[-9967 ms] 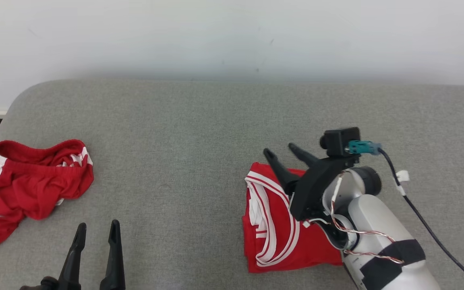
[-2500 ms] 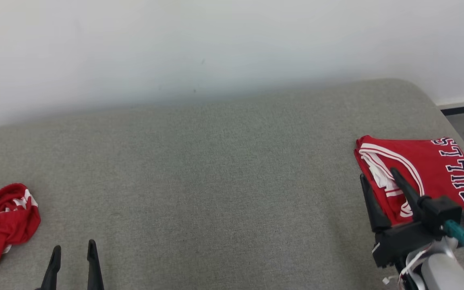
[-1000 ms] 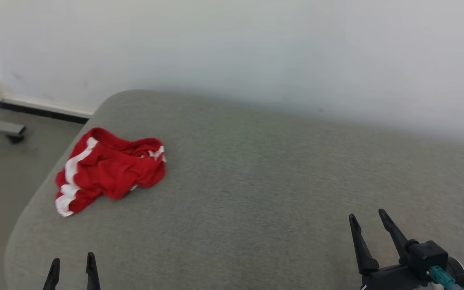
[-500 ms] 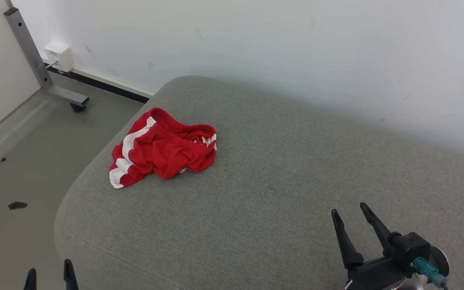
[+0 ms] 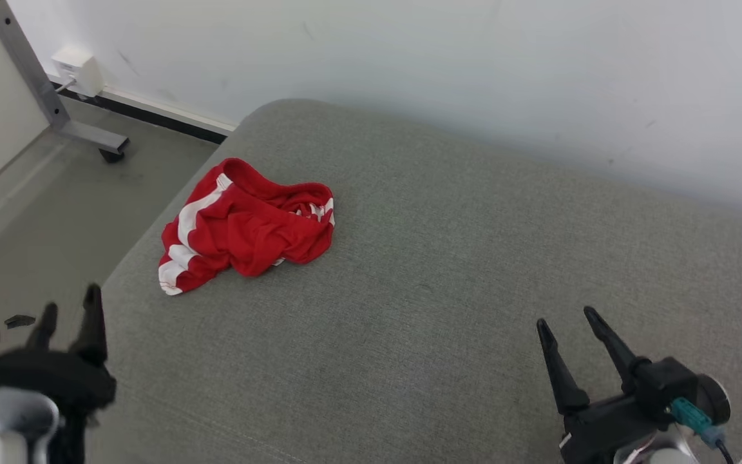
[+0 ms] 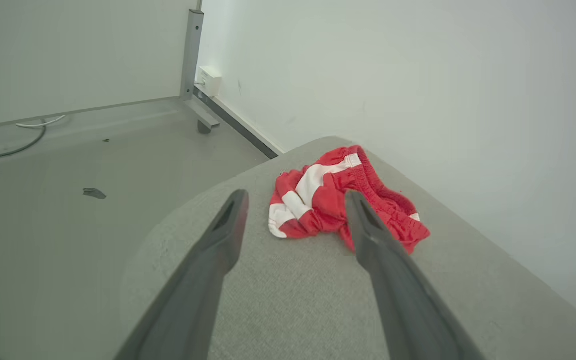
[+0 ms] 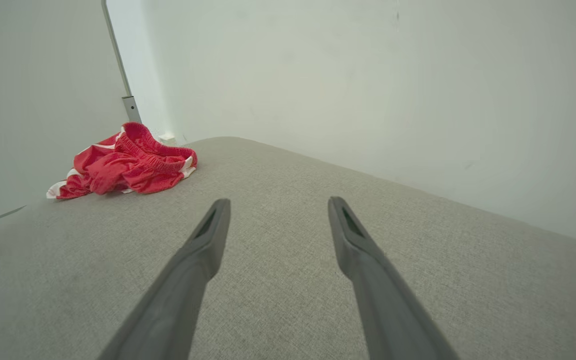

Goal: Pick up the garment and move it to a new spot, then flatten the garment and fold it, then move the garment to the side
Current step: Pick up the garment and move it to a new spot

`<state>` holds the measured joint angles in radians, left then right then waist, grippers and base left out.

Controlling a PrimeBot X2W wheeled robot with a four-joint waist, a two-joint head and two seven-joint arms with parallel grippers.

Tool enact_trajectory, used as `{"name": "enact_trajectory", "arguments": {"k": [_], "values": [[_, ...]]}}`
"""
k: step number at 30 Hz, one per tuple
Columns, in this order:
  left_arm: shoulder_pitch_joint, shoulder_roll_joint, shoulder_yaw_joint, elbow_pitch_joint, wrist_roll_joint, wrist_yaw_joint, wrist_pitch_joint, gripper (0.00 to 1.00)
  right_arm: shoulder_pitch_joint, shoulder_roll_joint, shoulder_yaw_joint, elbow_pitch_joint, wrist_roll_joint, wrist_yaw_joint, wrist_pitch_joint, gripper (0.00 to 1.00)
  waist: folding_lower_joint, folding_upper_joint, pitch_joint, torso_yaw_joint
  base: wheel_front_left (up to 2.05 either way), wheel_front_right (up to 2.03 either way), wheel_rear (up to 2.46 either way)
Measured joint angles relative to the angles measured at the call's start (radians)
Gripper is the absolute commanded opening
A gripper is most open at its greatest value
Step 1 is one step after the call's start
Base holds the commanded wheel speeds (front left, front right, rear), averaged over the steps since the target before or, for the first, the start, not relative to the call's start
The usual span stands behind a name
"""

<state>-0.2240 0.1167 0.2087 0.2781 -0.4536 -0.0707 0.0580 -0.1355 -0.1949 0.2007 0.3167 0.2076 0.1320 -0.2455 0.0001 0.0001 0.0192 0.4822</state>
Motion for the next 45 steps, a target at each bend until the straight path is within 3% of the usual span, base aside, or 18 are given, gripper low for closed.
{"name": "enact_trajectory", "arguments": {"k": [8, 16, 24, 33, 34, 35, 36, 40, 45], "values": [[-0.300, 0.135, 0.076, 0.121, -0.125, 0.033, 0.255, 1.00, -0.099, -0.027, 0.088, -0.057, -0.007, 0.000, 0.027, 1.00, 0.0001, 0.0000, 0.079, -0.080, 0.00, 0.00, 0.00], [-0.396, 0.209, 0.158, 0.149, -0.225, 0.154, 0.494, 1.00, -0.166, -0.032, 0.151, -0.082, -0.007, 0.000, 0.022, 1.00, 0.0002, 0.0001, 0.204, -0.212, 0.00, 0.00, 0.00], [-0.405, 0.239, 0.197, 0.153, -0.246, 0.267, 0.617, 1.00, -0.212, -0.019, 0.177, -0.100, -0.007, 0.000, 0.007, 1.00, 0.0002, 0.0002, 0.322, -0.338, 0.00, 0.00, 0.00], [-0.404, 0.243, 0.217, 0.194, -0.264, 0.330, 0.648, 1.00, -0.239, -0.032, 0.162, -0.117, -0.010, 0.000, -0.001, 1.00, 0.0001, 0.0002, 0.432, -0.448, 0.00, 0.00, 0.00], [-0.403, 0.246, 0.212, 0.199, -0.263, 0.324, 0.651, 0.84, -0.239, -0.033, 0.162, -0.116, -0.010, 0.000, -0.002, 1.00, 0.0001, 0.0002, 0.438, -0.457, 0.00, 0.00, 0.00], [-0.402, 0.252, 0.210, 0.202, -0.261, 0.319, 0.651, 0.17, -0.239, -0.032, 0.161, -0.114, -0.011, 0.000, -0.002, 1.00, 0.0000, 0.0001, 0.442, -0.465, 0.00, 0.00, 0.00], [-0.402, 0.258, 0.208, 0.209, -0.261, 0.311, 0.649, 0.00, -0.239, -0.031, 0.160, -0.110, -0.011, 0.000, -0.002, 1.00, -0.0001, 0.0000, 0.444, -0.472, 0.00, 0.00, 0.00], [-0.400, 0.266, 0.199, 0.220, -0.259, 0.259, 0.605, 0.00, -0.233, -0.027, 0.155, -0.094, -0.011, 0.000, -0.003, 1.00, -0.0001, 0.0000, 0.431, -0.484, 0.00, 0.00, 0.00], [-0.415, 0.275, 0.187, 0.181, -0.269, 0.152, 0.531, 0.00, -0.211, -0.019, 0.156, -0.069, -0.007, 0.000, -0.006, 1.00, 0.0000, 0.0001, 0.385, -0.482, 0.00, 0.00, 0.00]]}}
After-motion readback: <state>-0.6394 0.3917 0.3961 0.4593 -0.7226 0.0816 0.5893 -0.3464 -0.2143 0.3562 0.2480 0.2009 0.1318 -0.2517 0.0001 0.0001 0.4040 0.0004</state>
